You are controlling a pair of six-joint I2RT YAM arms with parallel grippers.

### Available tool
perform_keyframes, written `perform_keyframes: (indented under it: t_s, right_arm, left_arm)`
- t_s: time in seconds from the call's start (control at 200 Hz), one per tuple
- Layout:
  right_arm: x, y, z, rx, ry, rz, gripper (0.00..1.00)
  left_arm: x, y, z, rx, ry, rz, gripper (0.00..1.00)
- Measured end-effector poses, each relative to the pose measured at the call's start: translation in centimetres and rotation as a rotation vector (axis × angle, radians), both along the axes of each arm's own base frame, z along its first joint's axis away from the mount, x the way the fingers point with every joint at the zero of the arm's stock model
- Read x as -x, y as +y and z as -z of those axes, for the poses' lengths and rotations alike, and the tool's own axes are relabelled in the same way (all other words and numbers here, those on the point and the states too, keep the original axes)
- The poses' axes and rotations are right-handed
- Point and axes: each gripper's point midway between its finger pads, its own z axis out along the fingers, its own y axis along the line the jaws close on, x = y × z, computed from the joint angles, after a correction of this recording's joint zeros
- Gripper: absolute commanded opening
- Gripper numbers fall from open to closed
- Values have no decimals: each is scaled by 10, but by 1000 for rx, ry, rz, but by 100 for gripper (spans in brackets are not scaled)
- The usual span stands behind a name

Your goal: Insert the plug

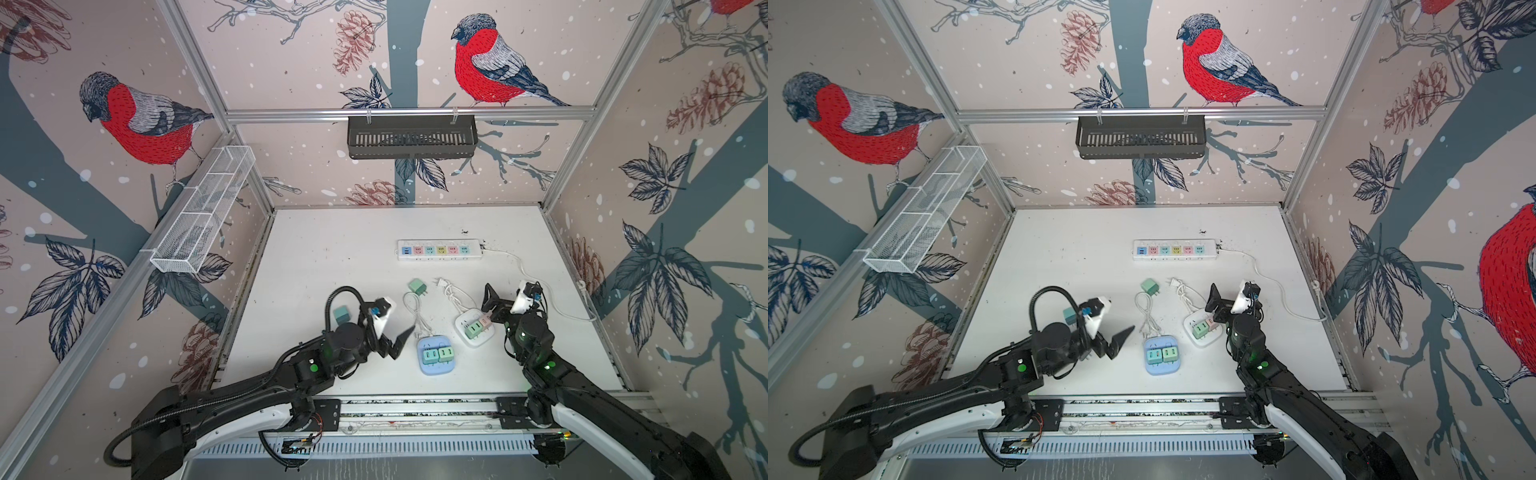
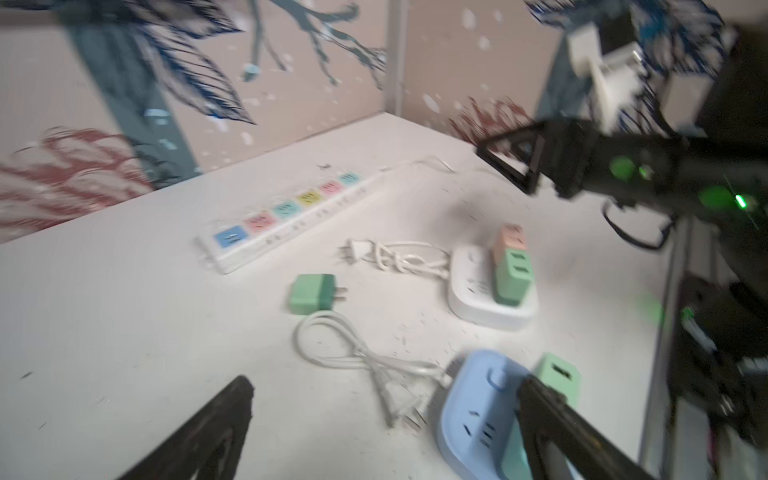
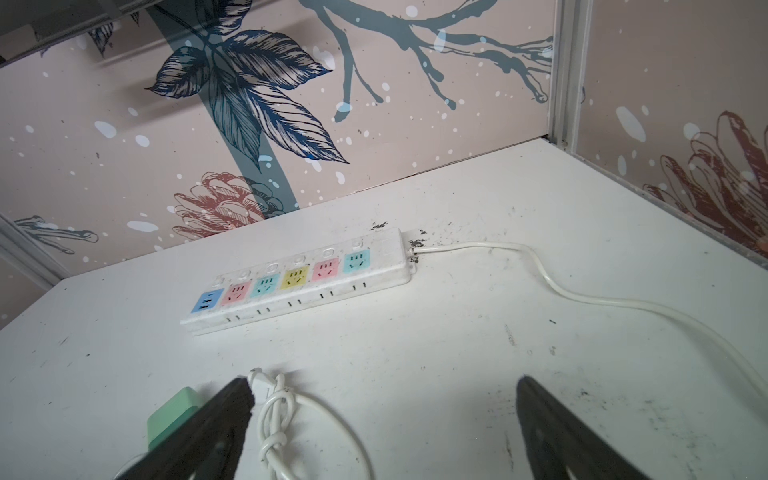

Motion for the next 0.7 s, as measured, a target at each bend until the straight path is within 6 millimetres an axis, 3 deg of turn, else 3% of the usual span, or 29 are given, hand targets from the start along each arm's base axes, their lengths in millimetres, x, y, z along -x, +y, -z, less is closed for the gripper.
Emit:
perform_keyframes:
  t_s: [0.065, 0.24, 0.385, 0.55, 0.62, 0.7]
  right_arm:
    - [-7, -9, -1, -9, 10, 24, 97]
    - [-33, -46, 5, -52, 64, 101, 95]
    - [-77, -56, 8, -97, 143, 92, 90]
    - [-130, -41, 26, -139, 247, 5, 86]
    - [-145, -35, 33, -151, 279, -20, 86]
    - [-165, -28, 36, -161, 295, -54, 84]
  left_arm:
    - [-12, 24, -9, 131, 59, -130, 98]
    - [-26, 55, -33, 396, 239, -358, 98]
    - [-40, 70, -55, 512, 289, -527, 96]
    - [-67, 81, -51, 404, 249, -672, 94]
    - [-94, 88, -44, 357, 268, -701, 92]
    - [-126, 95, -21, 320, 342, -712, 91]
